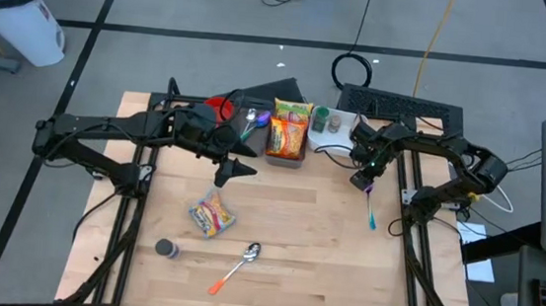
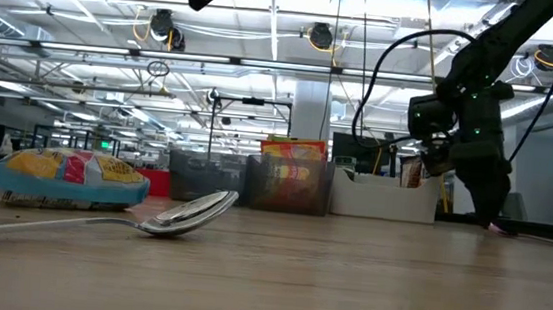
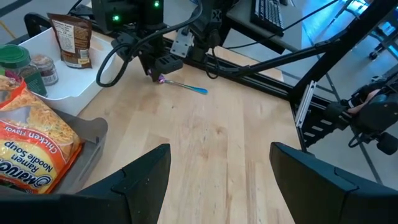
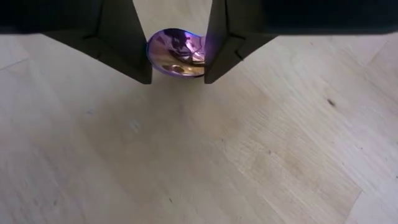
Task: Pick & Place Food Item
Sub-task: Put the purple and blue spoon into the left black bin
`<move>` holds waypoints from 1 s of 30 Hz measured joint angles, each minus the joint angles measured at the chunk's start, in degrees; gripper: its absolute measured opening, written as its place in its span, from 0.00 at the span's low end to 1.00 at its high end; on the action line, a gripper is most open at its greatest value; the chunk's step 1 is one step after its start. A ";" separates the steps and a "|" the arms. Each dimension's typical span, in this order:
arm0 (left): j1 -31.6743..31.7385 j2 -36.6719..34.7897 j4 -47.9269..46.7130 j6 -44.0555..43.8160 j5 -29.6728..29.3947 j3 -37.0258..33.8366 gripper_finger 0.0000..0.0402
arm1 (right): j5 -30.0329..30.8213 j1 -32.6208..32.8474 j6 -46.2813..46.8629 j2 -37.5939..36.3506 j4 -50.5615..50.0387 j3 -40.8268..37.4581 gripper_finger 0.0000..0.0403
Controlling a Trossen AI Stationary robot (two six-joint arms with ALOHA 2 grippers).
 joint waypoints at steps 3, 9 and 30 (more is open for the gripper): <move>0.00 0.00 0.02 0.00 0.00 0.00 0.70 | 0.00 0.00 0.03 0.00 -0.75 0.00 0.33; 0.00 0.00 0.02 0.00 -0.03 0.00 0.70 | 0.00 0.00 0.74 0.00 -1.28 0.00 0.29; 0.00 0.00 0.04 -0.33 -0.07 0.00 0.70 | -0.04 0.00 3.28 -0.02 -0.67 0.04 0.01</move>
